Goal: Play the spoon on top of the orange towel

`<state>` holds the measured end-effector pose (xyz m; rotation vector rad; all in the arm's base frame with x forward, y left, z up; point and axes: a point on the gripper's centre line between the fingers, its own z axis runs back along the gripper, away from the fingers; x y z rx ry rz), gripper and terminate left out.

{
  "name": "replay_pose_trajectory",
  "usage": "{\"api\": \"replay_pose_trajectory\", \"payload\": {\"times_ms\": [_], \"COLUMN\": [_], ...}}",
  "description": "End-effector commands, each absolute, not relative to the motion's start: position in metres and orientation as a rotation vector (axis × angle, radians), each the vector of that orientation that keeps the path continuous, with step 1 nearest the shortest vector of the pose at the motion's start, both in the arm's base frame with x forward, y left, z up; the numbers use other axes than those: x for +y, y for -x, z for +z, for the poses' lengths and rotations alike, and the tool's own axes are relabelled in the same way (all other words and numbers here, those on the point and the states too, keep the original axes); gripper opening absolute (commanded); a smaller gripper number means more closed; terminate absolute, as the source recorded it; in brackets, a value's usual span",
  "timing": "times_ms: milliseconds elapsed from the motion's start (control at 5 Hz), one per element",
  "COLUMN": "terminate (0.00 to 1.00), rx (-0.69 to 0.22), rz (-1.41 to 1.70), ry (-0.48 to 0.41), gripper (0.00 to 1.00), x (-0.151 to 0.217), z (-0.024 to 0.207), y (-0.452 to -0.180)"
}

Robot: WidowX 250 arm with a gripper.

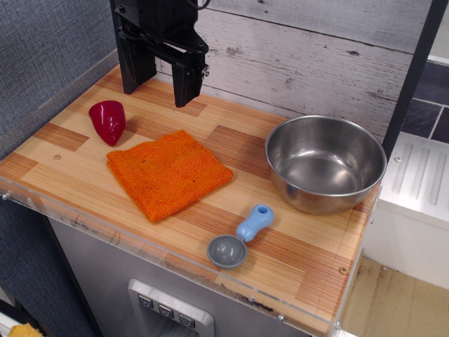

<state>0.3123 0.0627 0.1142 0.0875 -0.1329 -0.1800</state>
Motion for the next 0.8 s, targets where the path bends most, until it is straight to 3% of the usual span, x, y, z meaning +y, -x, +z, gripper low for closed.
{"api": "replay_pose_trajectory", "payload": {"times_ms": [0, 600], "terminate": [0.0, 0.0], "rx": [-0.133, -0.09], "rz": [-0.18, -0.353], "ry": [-0.087, -0.026], "gripper": [1.0, 1.0], "x": [0.063, -0.01], "z": [0.114, 0.07], "y": [-0.312, -0.257]}}
